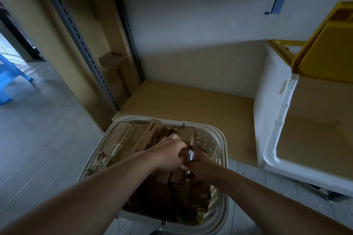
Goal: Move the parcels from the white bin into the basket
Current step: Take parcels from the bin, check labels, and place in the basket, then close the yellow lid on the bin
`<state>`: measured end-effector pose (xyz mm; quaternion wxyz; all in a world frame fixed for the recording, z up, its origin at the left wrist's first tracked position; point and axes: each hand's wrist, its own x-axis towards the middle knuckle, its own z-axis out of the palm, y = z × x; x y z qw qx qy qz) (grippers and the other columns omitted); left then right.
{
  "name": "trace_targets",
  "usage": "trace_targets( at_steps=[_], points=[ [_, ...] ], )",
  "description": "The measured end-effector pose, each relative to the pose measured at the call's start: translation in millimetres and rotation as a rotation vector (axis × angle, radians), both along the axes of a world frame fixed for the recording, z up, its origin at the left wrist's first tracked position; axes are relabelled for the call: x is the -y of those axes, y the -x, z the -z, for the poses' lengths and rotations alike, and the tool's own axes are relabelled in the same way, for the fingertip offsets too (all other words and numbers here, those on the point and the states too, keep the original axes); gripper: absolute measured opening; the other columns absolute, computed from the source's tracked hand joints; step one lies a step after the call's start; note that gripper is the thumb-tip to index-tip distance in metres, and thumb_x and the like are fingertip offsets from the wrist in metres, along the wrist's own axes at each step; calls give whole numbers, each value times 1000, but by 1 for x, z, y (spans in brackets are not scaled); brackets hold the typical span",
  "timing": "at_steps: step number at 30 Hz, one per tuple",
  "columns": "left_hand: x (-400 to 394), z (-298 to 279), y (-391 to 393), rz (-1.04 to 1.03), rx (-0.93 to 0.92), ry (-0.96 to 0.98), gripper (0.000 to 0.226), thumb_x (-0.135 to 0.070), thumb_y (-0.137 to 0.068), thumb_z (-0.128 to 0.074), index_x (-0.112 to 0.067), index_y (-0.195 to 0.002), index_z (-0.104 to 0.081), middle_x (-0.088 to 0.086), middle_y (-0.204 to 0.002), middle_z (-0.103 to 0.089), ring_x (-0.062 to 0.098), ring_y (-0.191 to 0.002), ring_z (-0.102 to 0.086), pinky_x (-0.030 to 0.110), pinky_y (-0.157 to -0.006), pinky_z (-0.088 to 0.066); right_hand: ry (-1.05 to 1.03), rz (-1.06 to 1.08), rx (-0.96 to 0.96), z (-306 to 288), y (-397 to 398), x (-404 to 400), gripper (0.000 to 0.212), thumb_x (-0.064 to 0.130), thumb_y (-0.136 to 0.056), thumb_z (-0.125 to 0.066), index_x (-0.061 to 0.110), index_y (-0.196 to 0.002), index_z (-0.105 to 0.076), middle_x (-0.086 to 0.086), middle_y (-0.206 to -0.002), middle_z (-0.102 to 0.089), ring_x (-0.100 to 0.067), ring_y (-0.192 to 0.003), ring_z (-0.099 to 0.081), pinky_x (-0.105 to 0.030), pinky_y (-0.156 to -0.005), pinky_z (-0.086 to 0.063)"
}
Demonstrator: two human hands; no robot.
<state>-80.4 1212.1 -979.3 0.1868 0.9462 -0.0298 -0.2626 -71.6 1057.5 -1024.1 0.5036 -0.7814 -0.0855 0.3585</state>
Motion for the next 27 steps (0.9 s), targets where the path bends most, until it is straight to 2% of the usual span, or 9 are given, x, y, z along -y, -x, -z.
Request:
trace_targets(
  at_steps=[2, 5, 7, 9, 11, 14, 17, 21, 27],
  points=[
    [-1, -3, 0, 19, -3, -4, 27, -33, -100, -51, -21, -119, -66, 6, -144, -41, 28, -129, -46, 47, -109, -42, 35, -6, 25, -4, -2, -1, 37, 1, -89, -67, 16, -121, -56, -1, -97, -64, -11, -83, -64, -32, -71, -56],
    [-2, -9, 0, 16, 12, 8, 28, -34, -101, -52, -22, -122, -66, 3, -138, -48, 23, -124, -53, 43, -105, -45, 118, -68, 73, -18, -5, 3, 64, 23, -78, -72, 18, -139, -55, -3, -114, -68, -19, -104, -67, -44, -96, -57],
    [-5, -18, 0, 10, 63, 23, 31, -35, -102, -52, -24, -128, -64, 0, -134, -52, 21, -124, -53, 42, -106, -44, 237, -191, 198, -37, -4, 6, 60, 24, -91, -68, 22, -147, -47, -5, -130, -65, -25, -120, -63, -41, -102, -51],
    [-7, -29, 0, 8, 137, 49, 34, -31, -103, -51, -26, -136, -59, -5, -135, -54, 16, -127, -51, 37, -106, -43, 337, -274, 334, -52, -3, 12, 67, 29, -99, -62, 20, -157, -28, -9, -133, -64, -29, -122, -63, -37, -102, -48],
    [-10, -39, 2, 4, 235, 106, 38, -25, -104, -51, -28, -142, -55, -10, -136, -55, 10, -127, -52, 30, -103, -42, 354, -290, 467, -65, -2, 20, 78, 34, -99, -62, 21, -161, -18, -10, -136, -62, -28, -122, -63, -40, -106, -48],
    [-10, -53, 4, -25, 412, 236, 42, -21, -103, -53, -33, -144, -53, -18, -139, -55, 0, -128, -51, 31, -108, -46, 289, -231, 656, -88, 4, 40, 77, 38, -98, -64, 25, -162, -23, -1, -150, -53, -20, -136, -51, -31, -110, -41],
    [-2, -67, 7, -64, 594, 372, 44, -18, -102, -55, -35, -142, -53, -26, -136, -56, -9, -130, -48, 30, -111, -45, 235, -158, 839, -113, 13, 67, 70, 38, -99, -63, 32, -159, -27, 9, -151, -48, -10, -136, -49, -24, -106, -40],
    [19, -83, 11, -59, 732, 569, 43, -15, -101, -57, -32, -141, -56, -24, -130, -62, -4, -127, -55, 36, -107, -49, 147, -14, 920, -128, 16, 103, 73, 38, -97, -66, 34, -159, -28, 14, -155, -43, -6, -142, -42, -35, -114, -44],
    [73, -99, 6, 42, 829, 704, 43, -26, -100, -53, -22, -143, -55, -17, -138, -61, 0, -133, -53, 36, -109, -47, 13, 181, 1005, -141, 17, 152, 68, 34, -92, -71, 29, -153, -41, 18, -140, -53, 1, -132, -50, -27, -102, -53]
  ],
)
